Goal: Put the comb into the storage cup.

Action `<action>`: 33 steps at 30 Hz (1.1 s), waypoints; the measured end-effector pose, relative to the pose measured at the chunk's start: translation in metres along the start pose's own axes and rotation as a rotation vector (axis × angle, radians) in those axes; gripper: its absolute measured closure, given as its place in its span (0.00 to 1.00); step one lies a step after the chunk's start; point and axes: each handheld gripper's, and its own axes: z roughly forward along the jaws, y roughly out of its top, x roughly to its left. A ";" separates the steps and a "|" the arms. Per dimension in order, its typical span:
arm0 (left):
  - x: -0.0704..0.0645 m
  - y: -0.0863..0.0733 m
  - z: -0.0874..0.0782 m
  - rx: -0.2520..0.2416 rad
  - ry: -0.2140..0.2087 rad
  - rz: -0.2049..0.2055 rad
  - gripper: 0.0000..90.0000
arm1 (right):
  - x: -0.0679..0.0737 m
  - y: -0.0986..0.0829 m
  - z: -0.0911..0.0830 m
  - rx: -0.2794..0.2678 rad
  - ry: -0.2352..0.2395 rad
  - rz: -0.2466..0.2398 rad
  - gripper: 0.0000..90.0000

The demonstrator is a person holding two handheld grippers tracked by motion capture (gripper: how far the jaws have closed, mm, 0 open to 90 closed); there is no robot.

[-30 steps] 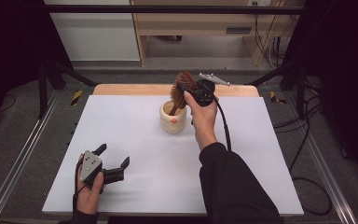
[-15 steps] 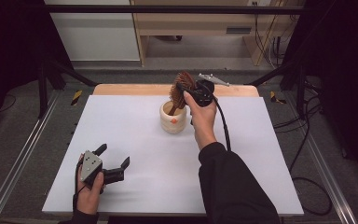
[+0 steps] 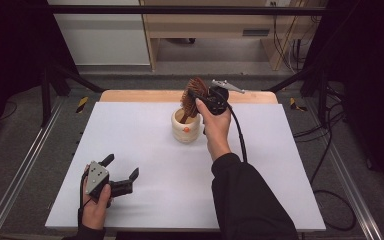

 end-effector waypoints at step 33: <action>-0.001 -0.001 0.001 0.007 -0.005 0.000 0.02 | -0.007 -0.005 0.002 0.005 0.003 0.034 0.55</action>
